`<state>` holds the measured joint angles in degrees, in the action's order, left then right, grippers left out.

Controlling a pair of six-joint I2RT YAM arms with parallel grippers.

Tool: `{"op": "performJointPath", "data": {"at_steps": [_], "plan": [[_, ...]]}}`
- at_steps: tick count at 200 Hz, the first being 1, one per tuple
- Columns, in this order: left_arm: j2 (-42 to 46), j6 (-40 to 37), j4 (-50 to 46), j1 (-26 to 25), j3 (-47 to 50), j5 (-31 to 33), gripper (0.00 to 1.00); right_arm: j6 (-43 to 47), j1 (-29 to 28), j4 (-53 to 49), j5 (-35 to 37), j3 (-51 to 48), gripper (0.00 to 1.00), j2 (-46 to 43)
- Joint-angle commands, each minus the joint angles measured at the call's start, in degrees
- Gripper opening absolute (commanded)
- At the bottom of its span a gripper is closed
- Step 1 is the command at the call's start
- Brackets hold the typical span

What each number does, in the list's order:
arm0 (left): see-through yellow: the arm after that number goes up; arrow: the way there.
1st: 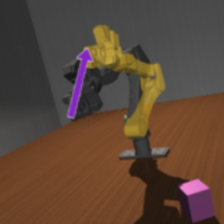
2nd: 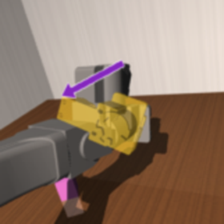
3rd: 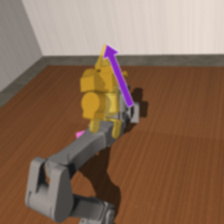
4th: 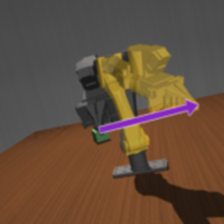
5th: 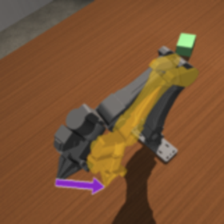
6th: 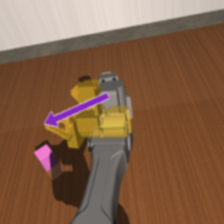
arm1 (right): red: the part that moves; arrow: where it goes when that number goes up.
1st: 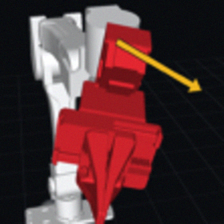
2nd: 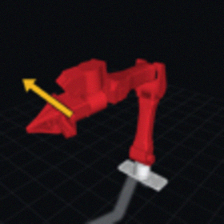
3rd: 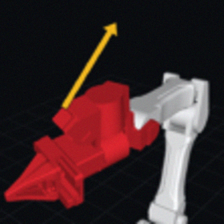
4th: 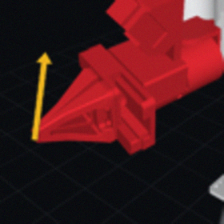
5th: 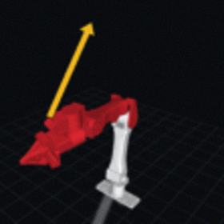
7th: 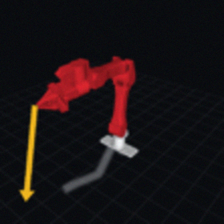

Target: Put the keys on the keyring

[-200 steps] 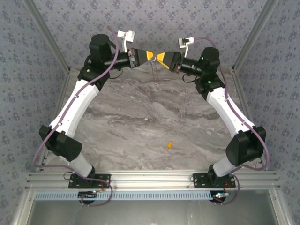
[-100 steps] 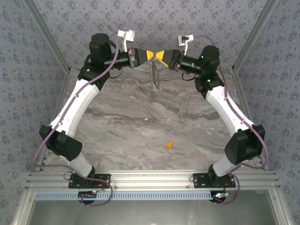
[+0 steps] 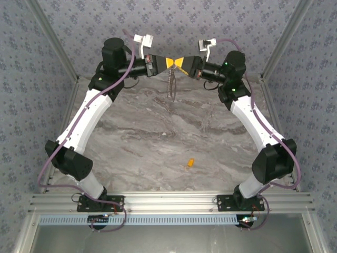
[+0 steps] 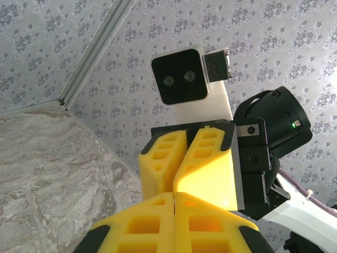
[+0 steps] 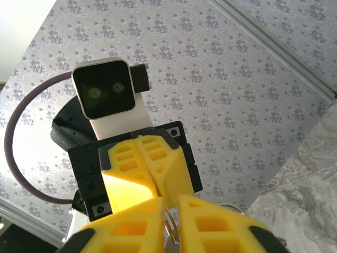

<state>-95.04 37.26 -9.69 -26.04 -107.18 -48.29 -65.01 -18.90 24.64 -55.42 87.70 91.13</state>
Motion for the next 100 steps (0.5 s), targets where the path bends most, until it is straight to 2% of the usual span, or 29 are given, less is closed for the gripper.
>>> {"op": "performJointPath", "data": {"at_steps": [1, 18, 51, 100], "plan": [[-0.3, 0.8, 3.0, -0.4, -2.3, -0.8, 0.00, -0.3, -0.3, 1.6, -1.2, 1.4, 0.10, 0.4], [-0.4, 0.9, 3.2, -0.4, -2.4, -1.0, 0.00, -0.8, -0.4, 2.4, -1.5, 1.5, 0.06, 0.5], [-0.4, 1.1, 3.4, -0.4, -2.4, -1.0, 0.00, -1.6, -0.7, 3.4, -2.2, 1.8, 0.10, 0.8], [-0.4, 1.3, 3.5, -0.6, -2.4, -1.0, 0.00, -1.4, -1.1, 3.0, -2.5, 2.1, 0.09, 0.9]]}}
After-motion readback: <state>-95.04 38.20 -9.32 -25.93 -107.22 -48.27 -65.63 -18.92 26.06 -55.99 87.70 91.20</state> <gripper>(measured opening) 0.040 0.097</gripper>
